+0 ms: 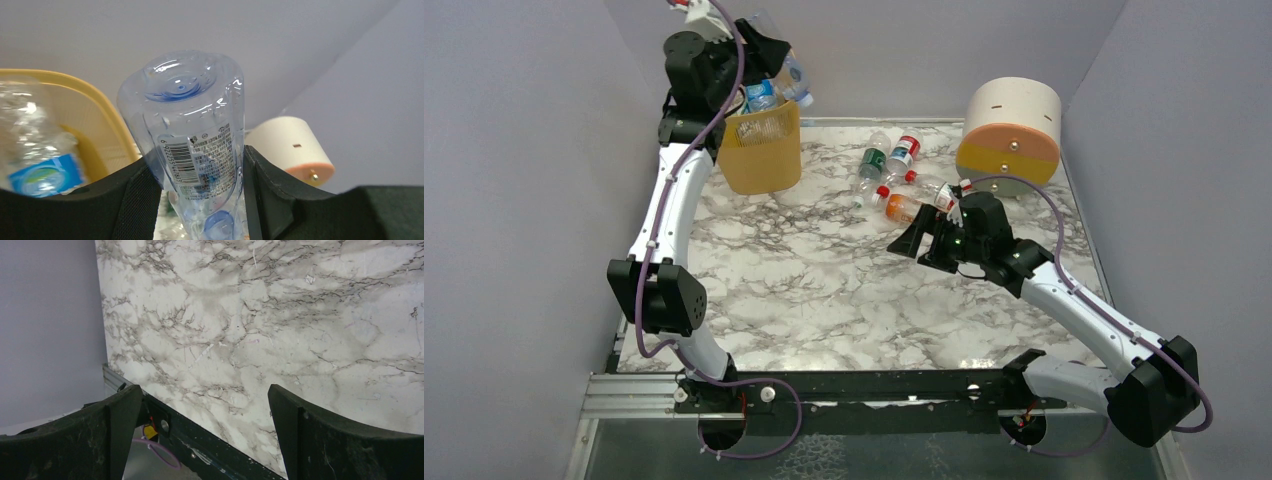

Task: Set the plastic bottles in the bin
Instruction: Place the plastic bottle in the trash bin.

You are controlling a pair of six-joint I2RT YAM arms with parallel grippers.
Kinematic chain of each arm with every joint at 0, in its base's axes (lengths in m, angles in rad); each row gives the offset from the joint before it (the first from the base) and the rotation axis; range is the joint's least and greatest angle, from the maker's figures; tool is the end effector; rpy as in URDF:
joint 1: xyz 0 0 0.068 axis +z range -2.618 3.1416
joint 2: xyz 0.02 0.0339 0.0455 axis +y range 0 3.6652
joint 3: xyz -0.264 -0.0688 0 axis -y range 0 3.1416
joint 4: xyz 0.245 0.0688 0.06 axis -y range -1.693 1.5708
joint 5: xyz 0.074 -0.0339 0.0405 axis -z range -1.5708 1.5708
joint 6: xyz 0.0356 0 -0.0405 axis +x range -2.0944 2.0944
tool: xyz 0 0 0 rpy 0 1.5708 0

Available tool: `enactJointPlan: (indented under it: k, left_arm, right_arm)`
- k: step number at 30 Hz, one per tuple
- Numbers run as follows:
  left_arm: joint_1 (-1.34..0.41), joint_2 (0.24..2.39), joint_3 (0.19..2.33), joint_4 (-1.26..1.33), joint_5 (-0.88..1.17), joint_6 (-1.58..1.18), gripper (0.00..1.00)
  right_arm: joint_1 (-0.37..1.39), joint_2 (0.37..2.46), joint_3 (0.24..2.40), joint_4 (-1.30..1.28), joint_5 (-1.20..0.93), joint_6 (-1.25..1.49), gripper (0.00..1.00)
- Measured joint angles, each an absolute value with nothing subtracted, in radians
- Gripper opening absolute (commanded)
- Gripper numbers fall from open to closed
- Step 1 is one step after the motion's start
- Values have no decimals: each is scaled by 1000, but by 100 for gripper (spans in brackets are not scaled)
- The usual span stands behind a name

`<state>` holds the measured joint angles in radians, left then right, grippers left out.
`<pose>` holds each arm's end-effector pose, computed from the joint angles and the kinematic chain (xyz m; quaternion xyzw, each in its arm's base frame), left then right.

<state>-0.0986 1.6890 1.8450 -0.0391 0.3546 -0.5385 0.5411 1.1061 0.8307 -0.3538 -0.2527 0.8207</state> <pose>0.3874 -0.0507 0.4855 -0.0141 0.6672 -0.3417 0.6618 0.2024 0.1320 0.2768 0.0666 0.8834 0.3705 0.2789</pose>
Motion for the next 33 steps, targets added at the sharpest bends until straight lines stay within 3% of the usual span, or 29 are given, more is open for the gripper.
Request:
enactJointPlan:
  k: [13, 29, 31, 33]
  left_arm:
    - [150, 1784, 1940, 70, 377, -559, 45]
    - [165, 1813, 1645, 219, 373, -465, 47]
    - [165, 1813, 1632, 237, 372, -448, 49]
    - [165, 1812, 1618, 257, 372, -431, 61]
  right_arm:
    - [541, 1088, 776, -315, -295, 841, 99]
    - [541, 1098, 774, -276, -331, 841, 99]
    - [541, 1098, 769, -271, -332, 841, 99]
    - [541, 1100, 763, -264, -334, 842, 99]
